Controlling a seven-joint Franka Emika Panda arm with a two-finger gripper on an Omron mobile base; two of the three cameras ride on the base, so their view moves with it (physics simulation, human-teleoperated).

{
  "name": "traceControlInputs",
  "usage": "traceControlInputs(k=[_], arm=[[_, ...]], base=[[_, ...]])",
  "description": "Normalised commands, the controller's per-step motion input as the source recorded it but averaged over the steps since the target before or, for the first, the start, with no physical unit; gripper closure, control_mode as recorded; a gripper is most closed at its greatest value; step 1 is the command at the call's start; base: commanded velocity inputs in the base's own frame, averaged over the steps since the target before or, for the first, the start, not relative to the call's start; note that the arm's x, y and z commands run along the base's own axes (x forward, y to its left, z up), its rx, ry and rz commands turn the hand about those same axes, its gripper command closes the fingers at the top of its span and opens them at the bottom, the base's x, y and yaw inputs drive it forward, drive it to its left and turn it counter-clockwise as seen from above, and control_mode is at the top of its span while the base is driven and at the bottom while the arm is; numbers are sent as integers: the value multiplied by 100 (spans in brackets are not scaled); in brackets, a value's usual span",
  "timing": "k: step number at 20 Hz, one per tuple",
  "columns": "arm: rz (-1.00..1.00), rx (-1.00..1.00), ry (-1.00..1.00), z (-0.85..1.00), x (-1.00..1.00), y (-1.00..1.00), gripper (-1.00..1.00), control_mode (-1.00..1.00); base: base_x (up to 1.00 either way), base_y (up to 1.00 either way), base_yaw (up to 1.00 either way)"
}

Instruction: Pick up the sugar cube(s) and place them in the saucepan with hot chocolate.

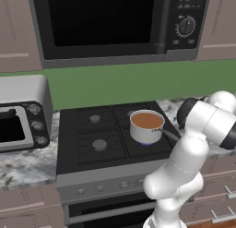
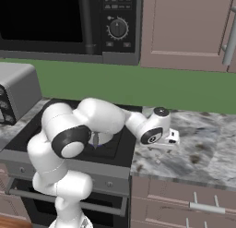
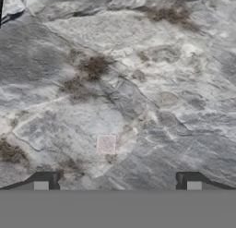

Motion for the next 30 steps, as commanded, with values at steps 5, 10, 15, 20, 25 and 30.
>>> traceControlInputs(k=[5, 10, 15, 20, 25, 30], arm=[[0, 0, 0, -17, 10, 7, -100, -100], [0, 0, 0, 0, 16, 3, -100, -100], [0, 0, 0, -2, 15, 1, -100, -100], [0, 0, 0, -19, 6, 0, -100, -100], [0, 0, 0, -32, -1, 0, -100, -100], [0, 0, 0, -25, 0, 0, -100, -100]], base=[[0, 0, 0], [0, 0, 0], [0, 0, 0], [0, 0, 0], [0, 0, 0], [0, 0, 0]])
